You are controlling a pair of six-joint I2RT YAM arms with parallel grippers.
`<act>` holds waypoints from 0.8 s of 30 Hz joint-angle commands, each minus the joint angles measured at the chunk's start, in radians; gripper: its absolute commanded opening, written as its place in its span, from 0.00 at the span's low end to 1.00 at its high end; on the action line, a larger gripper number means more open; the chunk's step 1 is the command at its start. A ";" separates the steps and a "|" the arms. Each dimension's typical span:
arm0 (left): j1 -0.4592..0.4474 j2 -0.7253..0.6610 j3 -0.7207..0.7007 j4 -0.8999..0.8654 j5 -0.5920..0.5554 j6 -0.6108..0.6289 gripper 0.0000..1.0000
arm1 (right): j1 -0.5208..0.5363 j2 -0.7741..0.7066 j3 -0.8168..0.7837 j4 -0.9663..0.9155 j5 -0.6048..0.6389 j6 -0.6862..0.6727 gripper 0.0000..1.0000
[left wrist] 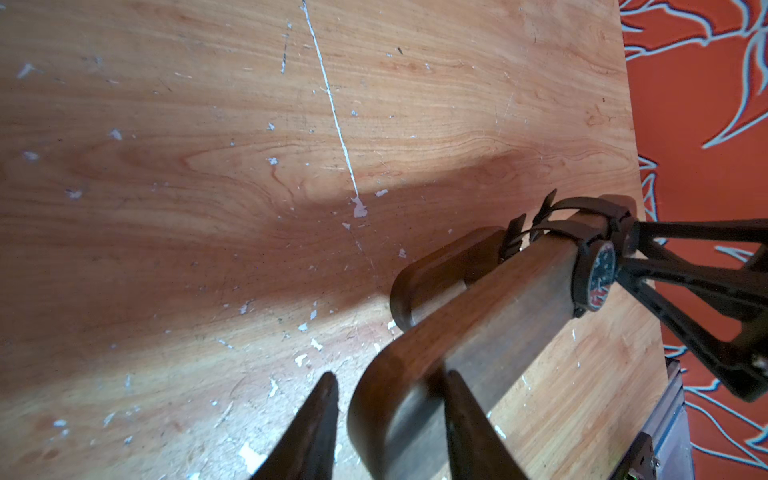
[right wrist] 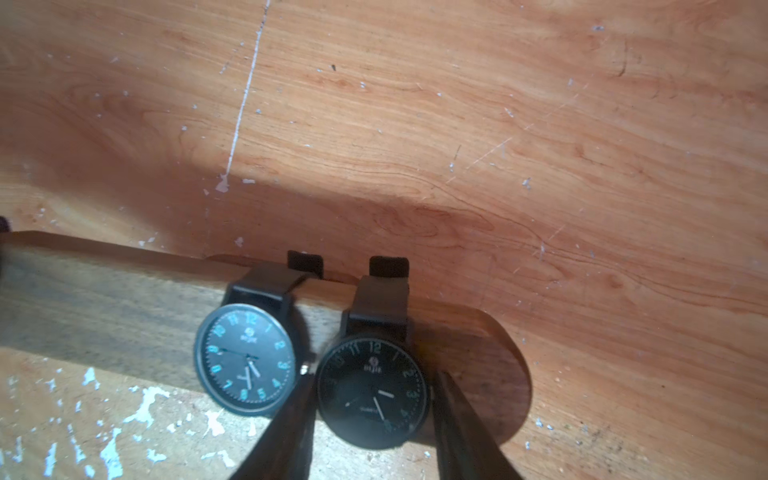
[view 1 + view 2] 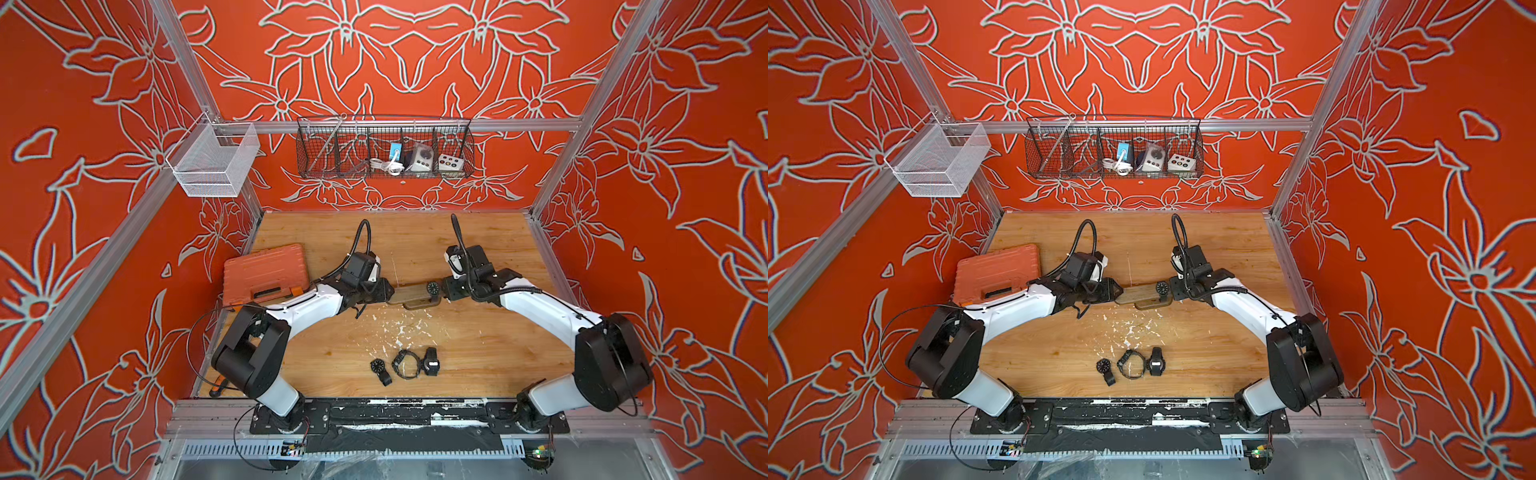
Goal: Place watch on stand
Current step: Place the watch on the stand.
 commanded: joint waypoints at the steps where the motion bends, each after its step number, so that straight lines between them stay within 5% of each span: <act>1: 0.006 0.016 0.027 0.005 0.011 0.001 0.49 | 0.025 0.006 -0.001 -0.009 0.011 -0.019 0.27; 13: 0.006 0.041 0.043 -0.002 0.002 0.014 0.43 | 0.037 0.034 0.037 -0.065 0.111 -0.025 0.28; 24: 0.006 0.062 0.070 -0.006 0.008 0.038 0.40 | 0.071 0.055 0.062 -0.070 0.042 -0.055 0.29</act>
